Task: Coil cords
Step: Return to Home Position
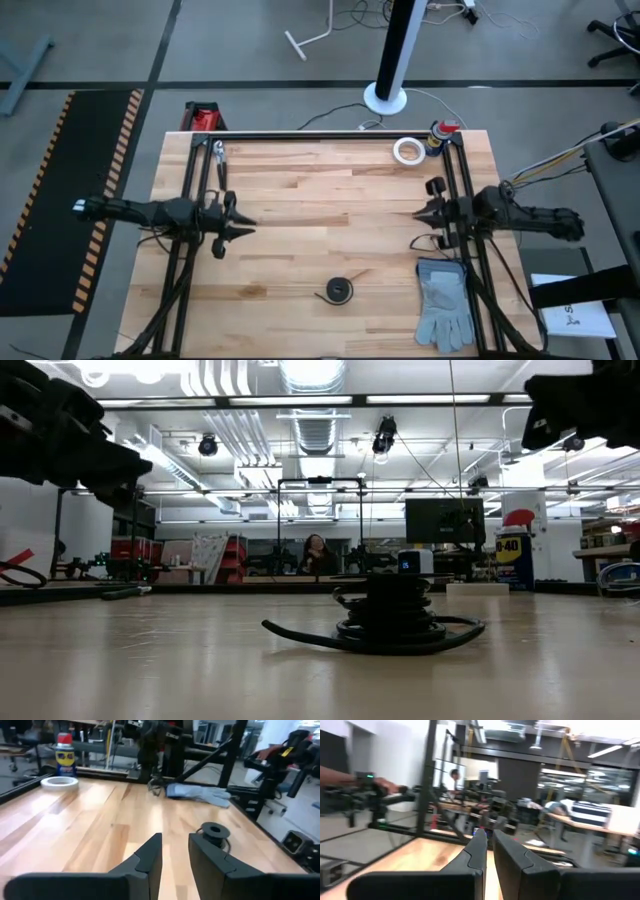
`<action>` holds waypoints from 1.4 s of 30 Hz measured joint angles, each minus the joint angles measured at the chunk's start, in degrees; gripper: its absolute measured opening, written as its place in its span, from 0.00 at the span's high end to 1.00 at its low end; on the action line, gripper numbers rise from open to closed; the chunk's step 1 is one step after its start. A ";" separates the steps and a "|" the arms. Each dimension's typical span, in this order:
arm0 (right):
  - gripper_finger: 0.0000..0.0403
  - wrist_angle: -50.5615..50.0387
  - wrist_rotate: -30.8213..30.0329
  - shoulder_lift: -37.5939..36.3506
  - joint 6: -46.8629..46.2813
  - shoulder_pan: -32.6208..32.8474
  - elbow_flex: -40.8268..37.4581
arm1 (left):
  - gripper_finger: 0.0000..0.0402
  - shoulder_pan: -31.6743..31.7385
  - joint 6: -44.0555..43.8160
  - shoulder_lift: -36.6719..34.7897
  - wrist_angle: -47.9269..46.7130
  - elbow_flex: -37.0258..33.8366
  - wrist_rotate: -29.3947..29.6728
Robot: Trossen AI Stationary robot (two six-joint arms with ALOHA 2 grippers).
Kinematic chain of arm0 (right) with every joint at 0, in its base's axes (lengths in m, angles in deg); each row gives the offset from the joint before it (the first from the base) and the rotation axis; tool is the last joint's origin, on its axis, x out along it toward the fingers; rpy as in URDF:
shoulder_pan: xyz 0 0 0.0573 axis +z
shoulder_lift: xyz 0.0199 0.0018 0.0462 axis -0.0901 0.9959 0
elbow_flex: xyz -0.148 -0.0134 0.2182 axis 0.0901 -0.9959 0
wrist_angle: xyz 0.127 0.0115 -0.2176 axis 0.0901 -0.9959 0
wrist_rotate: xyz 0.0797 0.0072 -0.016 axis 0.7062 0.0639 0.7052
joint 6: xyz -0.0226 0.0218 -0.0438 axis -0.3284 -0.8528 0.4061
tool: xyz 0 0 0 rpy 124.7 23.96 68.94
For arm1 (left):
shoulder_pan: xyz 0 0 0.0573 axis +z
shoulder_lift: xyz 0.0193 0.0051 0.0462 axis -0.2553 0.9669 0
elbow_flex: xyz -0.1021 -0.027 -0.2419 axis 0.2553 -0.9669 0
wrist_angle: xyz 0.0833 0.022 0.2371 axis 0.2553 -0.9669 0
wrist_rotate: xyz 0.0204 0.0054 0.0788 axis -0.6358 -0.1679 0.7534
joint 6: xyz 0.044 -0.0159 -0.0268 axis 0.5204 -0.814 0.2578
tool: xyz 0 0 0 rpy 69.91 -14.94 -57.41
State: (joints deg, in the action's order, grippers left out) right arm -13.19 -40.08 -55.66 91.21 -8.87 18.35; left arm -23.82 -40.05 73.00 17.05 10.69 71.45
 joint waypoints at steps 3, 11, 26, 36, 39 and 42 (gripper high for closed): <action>0.94 -0.02 -0.01 0.00 0.00 -3.21 -0.02 | 0.77 1.88 0.00 0.34 -0.26 0.00 -0.23; 0.93 -4.36 0.00 0.59 0.00 -4.33 -0.04 | 0.74 5.14 0.00 -2.52 -0.35 -0.02 -0.33; 0.93 -12.15 -0.57 0.02 0.00 -4.48 -0.07 | 0.69 5.44 0.01 -6.60 -0.48 -0.04 -0.54; 0.93 -12.23 -0.57 0.07 0.00 -4.46 -0.07 | 0.73 5.43 0.01 -6.36 -0.41 -0.04 -0.56; 0.93 -12.24 -0.57 0.07 0.00 -4.46 -0.07 | 0.75 5.41 0.01 -5.67 -0.39 -0.04 -0.57; 0.93 -12.26 -0.57 0.07 0.00 -4.46 -0.07 | 0.76 5.41 0.01 -4.80 -0.39 -0.04 -0.57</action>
State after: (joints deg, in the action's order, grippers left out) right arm -25.46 -40.64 -55.59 91.21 -13.33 18.29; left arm -18.41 -40.03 68.20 16.66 10.65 70.88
